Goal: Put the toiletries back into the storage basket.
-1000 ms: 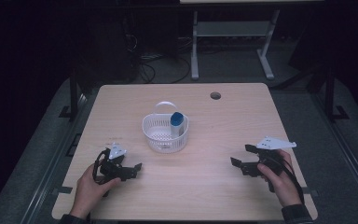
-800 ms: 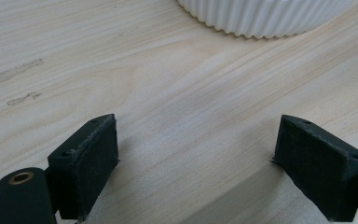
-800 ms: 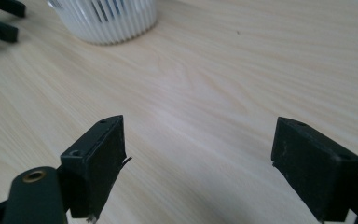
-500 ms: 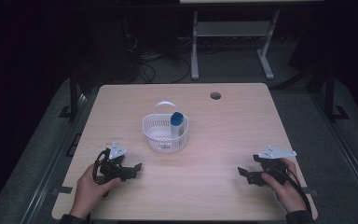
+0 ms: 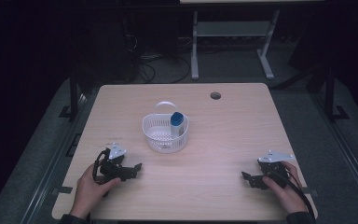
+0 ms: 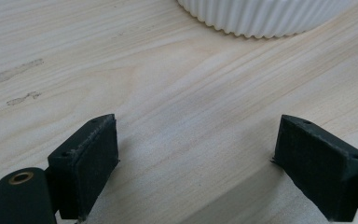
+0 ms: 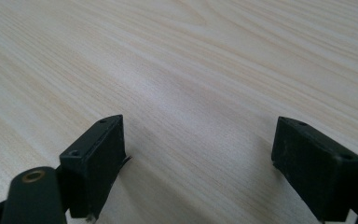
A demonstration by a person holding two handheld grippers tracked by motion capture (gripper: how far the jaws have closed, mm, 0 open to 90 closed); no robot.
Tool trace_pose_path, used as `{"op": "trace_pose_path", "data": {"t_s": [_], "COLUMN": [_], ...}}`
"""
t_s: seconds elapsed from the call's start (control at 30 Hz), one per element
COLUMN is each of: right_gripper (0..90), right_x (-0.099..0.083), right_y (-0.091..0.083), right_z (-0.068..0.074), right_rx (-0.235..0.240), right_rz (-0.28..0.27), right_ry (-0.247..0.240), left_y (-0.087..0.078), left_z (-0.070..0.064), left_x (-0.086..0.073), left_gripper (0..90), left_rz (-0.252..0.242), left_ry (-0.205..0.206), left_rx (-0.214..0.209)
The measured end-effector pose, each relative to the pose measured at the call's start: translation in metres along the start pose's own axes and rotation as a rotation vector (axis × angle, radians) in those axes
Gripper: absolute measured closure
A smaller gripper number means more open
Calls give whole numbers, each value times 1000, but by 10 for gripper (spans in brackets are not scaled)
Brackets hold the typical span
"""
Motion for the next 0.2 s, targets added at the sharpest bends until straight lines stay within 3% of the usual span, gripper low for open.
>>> {"op": "trace_pose_path", "data": {"t_s": [0.2], "right_gripper": [160], "right_x": [-1], "right_y": [0], "right_z": [-1], "right_rx": [4], "right_rz": [-13], "right_ry": [-1], "left_y": [0], "left_z": [0], "left_x": [0], "left_gripper": [126], "left_rz": [1], "left_ry": [0], "left_rx": [0]}}
Point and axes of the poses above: each handheld gripper's, and its own axes: y roughly forward along the jaws, x roughly out of its top, z roughly to its left, the point moved 7 cm from there along y, roughly forward along the jaws, and after that the axes turned 11 degrees about y, right-handed, at the moved point
